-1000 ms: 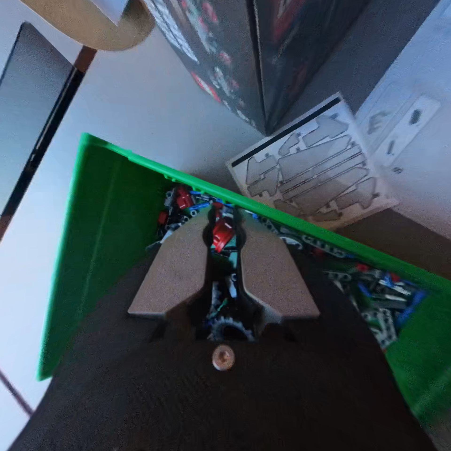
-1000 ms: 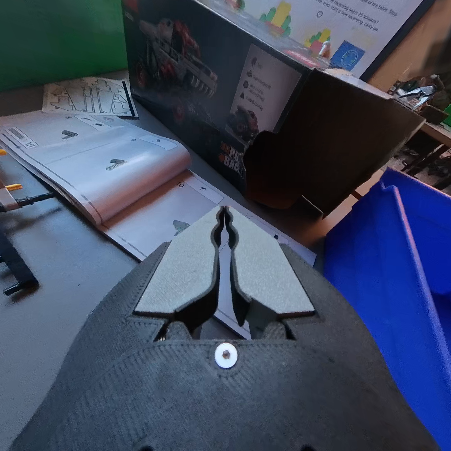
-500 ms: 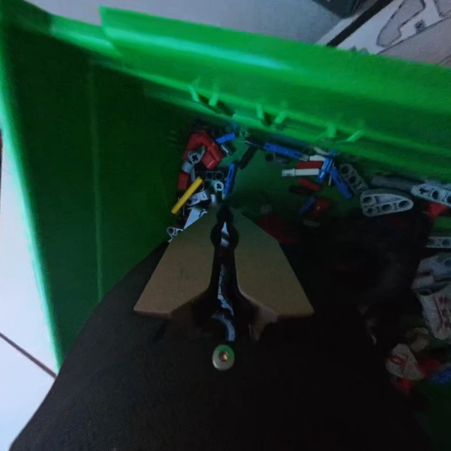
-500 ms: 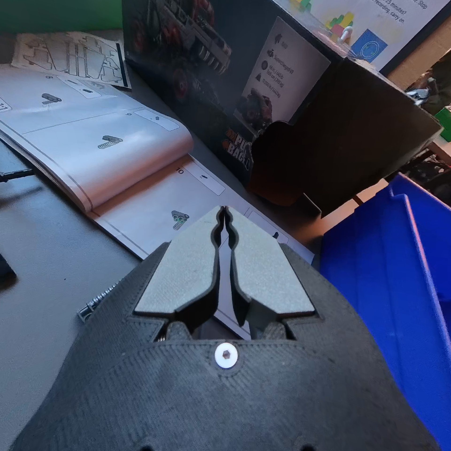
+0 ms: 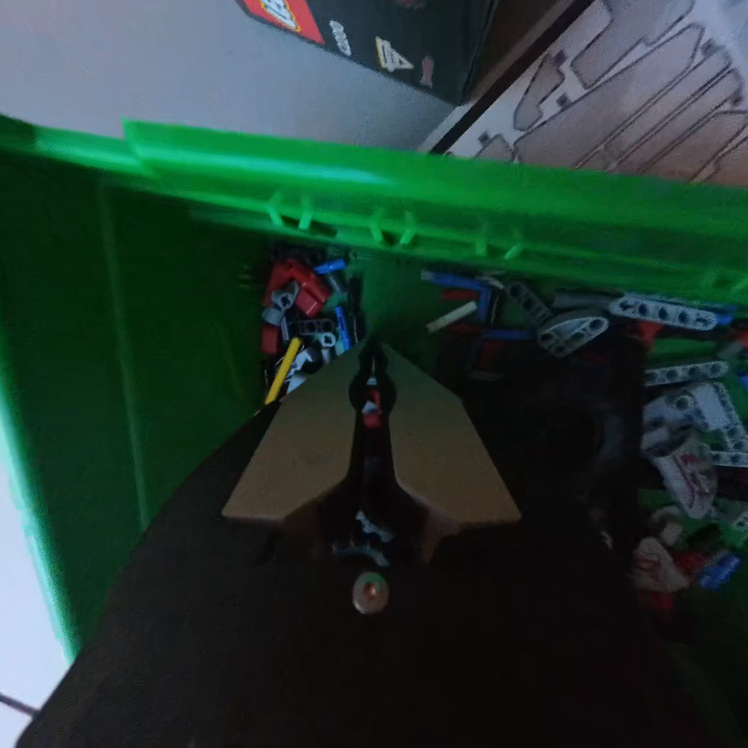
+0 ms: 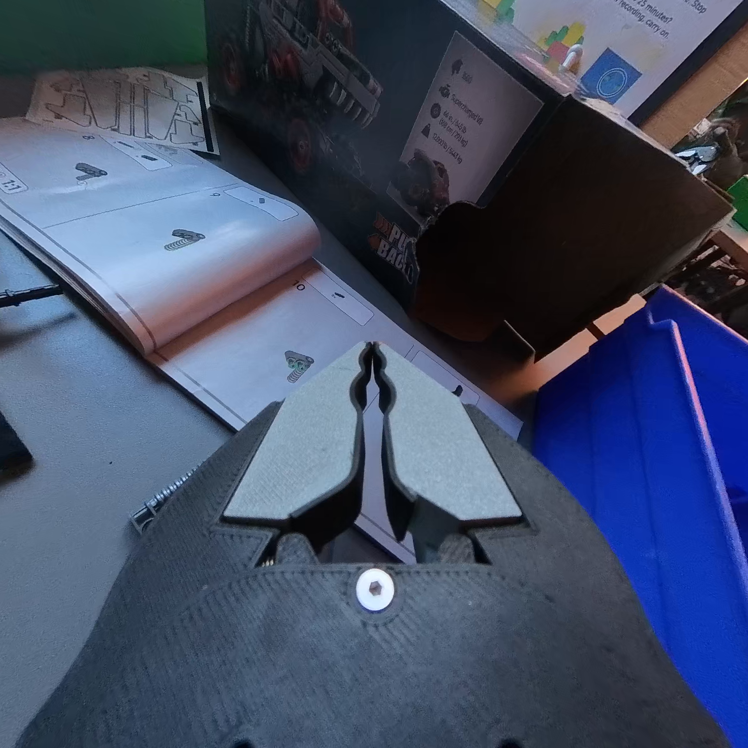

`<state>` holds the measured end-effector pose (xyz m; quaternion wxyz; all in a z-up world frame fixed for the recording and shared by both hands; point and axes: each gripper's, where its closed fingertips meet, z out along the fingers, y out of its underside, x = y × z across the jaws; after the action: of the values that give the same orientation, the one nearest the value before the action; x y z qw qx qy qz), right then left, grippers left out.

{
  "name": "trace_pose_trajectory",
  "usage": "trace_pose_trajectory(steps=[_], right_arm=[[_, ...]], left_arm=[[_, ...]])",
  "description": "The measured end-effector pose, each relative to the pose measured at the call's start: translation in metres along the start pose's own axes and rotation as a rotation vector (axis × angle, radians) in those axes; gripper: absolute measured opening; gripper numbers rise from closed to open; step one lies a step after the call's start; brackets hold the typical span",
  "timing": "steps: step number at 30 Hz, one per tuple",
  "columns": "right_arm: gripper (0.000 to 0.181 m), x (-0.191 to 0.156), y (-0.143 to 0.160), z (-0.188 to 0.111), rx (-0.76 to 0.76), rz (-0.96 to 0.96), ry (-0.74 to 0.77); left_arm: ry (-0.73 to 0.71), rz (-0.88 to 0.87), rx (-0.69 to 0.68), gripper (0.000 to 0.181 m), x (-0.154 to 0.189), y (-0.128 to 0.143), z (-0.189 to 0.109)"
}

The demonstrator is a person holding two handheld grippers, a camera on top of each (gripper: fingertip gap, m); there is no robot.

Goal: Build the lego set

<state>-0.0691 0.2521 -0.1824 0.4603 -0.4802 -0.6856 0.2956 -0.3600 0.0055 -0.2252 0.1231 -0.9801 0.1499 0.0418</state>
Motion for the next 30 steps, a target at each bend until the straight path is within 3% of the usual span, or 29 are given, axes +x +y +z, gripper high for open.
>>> trace_pose_trajectory(steps=[1,5,11,15,18,23,26,30], right_arm=[[0.0,0.0,0.0,0.0,0.0,-0.001,-0.001],[0.0,0.0,0.0,0.0,-0.002,0.003,-0.004],[0.0,0.001,0.001,0.001,-0.005,0.011,-0.003],[0.0,0.002,0.001,0.001,-0.005,0.02,-0.003],[0.0,0.002,0.001,0.001,-0.005,0.023,-0.003],[0.0,0.002,0.001,0.001,-0.006,0.027,-0.009],[0.0,0.002,0.002,0.001,-0.009,0.034,-0.014],[0.0,0.003,0.002,0.001,-0.008,0.04,-0.011]], left_arm=[[-0.018,0.004,0.001,0.0,-0.004,0.004,-0.001],[-0.007,-0.053,0.023,0.0,-0.006,0.011,-0.006],[0.181,-0.028,0.226,0.0,0.027,-0.029,-0.017],[0.255,0.017,0.2,0.0,0.04,-0.036,-0.007],[0.17,0.003,0.074,0.0,0.025,-0.017,0.001],[0.104,-0.075,0.022,0.0,-0.001,0.007,-0.003],[0.092,-0.102,0.057,0.0,-0.007,0.006,-0.006],[0.153,-0.062,0.167,0.0,0.011,-0.019,-0.016]])
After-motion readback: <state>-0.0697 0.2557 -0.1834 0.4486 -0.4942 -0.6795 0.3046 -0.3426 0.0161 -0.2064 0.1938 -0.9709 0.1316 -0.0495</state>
